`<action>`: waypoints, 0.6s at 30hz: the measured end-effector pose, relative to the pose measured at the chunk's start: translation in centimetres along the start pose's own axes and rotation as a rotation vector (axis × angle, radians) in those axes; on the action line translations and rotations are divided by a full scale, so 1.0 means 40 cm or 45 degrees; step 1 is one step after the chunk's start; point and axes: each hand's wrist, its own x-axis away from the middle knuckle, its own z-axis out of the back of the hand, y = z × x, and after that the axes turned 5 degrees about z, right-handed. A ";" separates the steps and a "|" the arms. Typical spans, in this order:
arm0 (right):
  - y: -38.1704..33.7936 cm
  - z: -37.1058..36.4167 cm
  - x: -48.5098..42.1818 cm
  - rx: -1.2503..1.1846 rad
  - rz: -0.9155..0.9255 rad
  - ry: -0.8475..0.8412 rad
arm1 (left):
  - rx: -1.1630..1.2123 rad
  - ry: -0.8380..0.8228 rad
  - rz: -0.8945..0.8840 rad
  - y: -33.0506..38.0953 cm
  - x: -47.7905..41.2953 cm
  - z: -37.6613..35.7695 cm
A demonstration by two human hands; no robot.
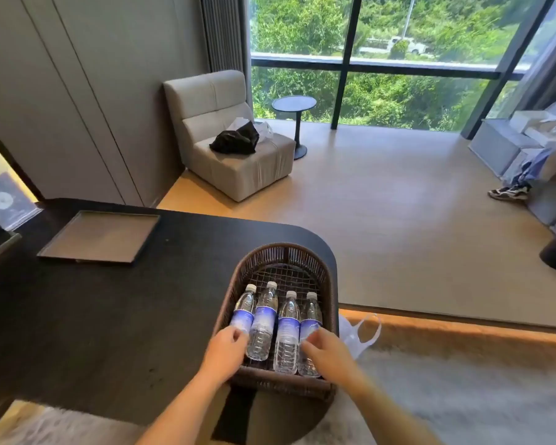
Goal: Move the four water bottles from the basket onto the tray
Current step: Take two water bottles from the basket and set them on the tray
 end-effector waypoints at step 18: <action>-0.034 -0.052 -0.437 0.363 -0.285 -0.201 | -0.596 -0.353 -0.035 0.106 -0.438 -0.083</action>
